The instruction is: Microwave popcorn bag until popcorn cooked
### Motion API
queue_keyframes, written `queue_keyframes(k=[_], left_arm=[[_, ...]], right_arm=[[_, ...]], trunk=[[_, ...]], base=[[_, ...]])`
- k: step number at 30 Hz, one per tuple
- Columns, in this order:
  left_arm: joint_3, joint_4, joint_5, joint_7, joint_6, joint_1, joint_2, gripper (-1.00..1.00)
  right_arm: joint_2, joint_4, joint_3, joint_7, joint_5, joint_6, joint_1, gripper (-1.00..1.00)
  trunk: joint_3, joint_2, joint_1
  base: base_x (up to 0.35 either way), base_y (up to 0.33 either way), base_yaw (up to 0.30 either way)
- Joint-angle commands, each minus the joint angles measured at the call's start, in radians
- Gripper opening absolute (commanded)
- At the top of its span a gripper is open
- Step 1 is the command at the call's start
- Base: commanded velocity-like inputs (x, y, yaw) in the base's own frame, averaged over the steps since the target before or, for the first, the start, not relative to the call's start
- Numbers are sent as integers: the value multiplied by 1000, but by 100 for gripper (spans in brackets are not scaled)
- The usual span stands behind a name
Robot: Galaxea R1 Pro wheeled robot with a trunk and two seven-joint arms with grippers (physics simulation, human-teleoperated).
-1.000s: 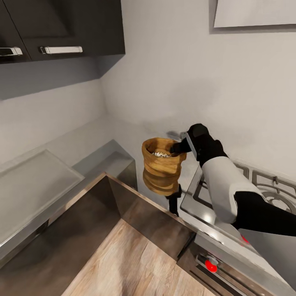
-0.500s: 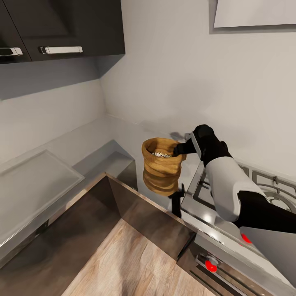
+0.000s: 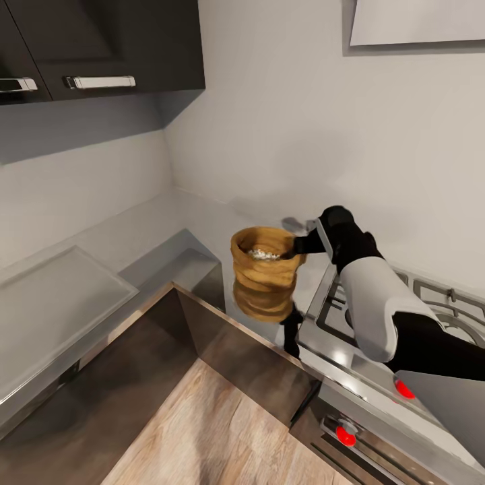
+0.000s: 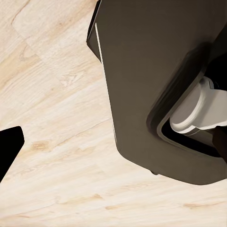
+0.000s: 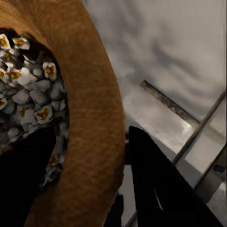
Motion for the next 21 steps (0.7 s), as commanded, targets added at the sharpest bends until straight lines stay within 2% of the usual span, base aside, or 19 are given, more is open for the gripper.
queue_keyframes(k=[1, 10, 15, 21], left_arm=[[8, -1, -1, 1, -2, 0, 0, 100], [8, -1, -1, 1, -2, 0, 0, 100], [8, -1, -1, 1, -2, 0, 0, 100], [8, -1, -1, 1, -2, 0, 0, 100]], right_arm=[[1, 25, -8, 7, 0, 3, 0, -100], [4, 13, -11, 10, -1, 3, 0, -100], [8, -81, -9, 15, -1, 3, 0, -100], [5, -95, -9, 17, -3, 3, 0, -100]], trunk=[[-1, -1, 1], [-1, -1, 1], [-1, -1, 1], [-1, -1, 1]], base=[[0, 0, 0], [0, 0, 0], [0, 0, 0], [0, 0, 0]])
